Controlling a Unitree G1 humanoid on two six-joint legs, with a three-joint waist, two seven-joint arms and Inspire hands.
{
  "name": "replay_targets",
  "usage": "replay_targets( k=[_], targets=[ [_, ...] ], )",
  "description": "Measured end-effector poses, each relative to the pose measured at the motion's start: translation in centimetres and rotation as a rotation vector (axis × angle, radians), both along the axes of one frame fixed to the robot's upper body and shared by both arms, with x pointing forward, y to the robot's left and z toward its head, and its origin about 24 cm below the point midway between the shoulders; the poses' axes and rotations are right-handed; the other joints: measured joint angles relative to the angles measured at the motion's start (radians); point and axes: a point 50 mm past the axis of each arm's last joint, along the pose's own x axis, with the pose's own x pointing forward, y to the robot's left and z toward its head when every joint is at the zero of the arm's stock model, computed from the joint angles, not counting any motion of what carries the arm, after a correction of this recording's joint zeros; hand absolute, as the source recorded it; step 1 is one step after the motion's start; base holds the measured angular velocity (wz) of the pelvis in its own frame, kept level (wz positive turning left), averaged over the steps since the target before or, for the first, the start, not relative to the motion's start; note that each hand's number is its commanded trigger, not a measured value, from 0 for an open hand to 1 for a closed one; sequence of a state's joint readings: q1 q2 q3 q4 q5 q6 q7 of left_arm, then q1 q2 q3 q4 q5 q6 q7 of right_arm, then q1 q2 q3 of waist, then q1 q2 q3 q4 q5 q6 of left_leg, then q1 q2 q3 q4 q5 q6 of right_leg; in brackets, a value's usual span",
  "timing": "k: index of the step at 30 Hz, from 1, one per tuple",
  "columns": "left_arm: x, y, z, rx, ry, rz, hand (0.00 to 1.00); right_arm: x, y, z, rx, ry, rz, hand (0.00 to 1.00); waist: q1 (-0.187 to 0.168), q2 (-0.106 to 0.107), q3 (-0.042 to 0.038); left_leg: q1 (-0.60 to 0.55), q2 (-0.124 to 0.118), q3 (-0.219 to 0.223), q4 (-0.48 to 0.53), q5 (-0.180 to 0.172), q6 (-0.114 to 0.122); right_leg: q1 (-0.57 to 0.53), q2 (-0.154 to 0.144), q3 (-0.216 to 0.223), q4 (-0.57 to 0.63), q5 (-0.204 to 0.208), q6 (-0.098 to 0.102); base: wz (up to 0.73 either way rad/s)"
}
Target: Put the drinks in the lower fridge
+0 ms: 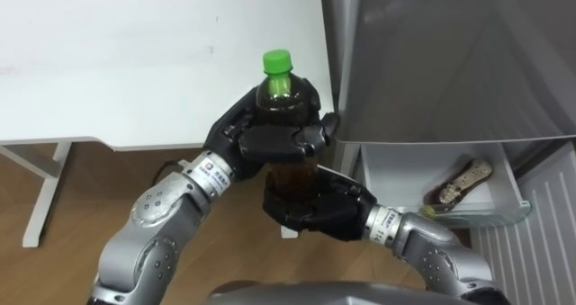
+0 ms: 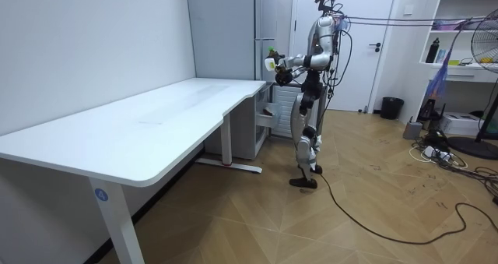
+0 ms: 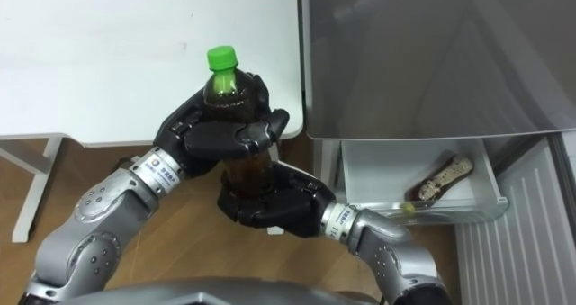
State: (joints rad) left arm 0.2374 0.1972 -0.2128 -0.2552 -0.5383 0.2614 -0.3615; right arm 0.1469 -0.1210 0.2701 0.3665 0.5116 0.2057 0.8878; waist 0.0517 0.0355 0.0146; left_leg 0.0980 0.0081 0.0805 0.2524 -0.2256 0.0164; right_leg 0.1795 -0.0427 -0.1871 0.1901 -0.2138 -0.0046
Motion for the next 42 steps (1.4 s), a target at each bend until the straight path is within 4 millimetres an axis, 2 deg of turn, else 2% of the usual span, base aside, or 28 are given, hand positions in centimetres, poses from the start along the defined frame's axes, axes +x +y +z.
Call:
replay_targets(
  k=[27,34,36,38,42],
  targets=[
    [0.1,0.2,0.1,0.003,-0.007,0.008,0.00,0.0,0.0,0.0,0.013,0.001,0.001,1.00,0.010,0.007,-0.0019,0.003,0.000,-0.001,-0.002,0.000,0.000,0.005,0.000,-0.002,-0.002,0.000,0.000,0.00],
    [0.2,0.2,1.2,0.037,-0.066,0.008,0.00,0.4,0.0,0.4,0.023,-0.052,-0.015,1.00,0.027,0.007,0.0018,0.017,-0.001,-0.003,-0.009,0.000,0.000,0.016,0.001,0.001,-0.003,0.000,0.000,-0.01],
    [0.2,0.3,1.4,0.037,-0.076,0.013,0.00,0.6,0.0,0.5,0.023,-0.061,-0.016,1.00,0.034,0.011,0.0032,0.018,-0.001,-0.004,-0.002,0.000,0.000,0.019,0.000,-0.004,-0.004,0.000,0.000,0.03],
    [0.3,0.4,1.4,0.035,-0.073,0.027,0.00,0.7,0.1,0.6,0.012,-0.068,-0.023,1.00,0.035,0.018,0.0079,0.019,-0.003,-0.005,0.003,0.000,0.000,0.029,-0.001,-0.006,-0.005,0.000,0.000,0.05],
    [0.3,0.4,1.5,0.031,-0.072,0.039,0.00,0.5,0.1,0.7,-0.003,-0.072,-0.046,1.00,0.035,0.023,0.0086,0.022,-0.003,-0.004,0.003,0.000,0.000,0.028,-0.002,-0.008,-0.009,0.000,0.000,0.00]
  ],
)
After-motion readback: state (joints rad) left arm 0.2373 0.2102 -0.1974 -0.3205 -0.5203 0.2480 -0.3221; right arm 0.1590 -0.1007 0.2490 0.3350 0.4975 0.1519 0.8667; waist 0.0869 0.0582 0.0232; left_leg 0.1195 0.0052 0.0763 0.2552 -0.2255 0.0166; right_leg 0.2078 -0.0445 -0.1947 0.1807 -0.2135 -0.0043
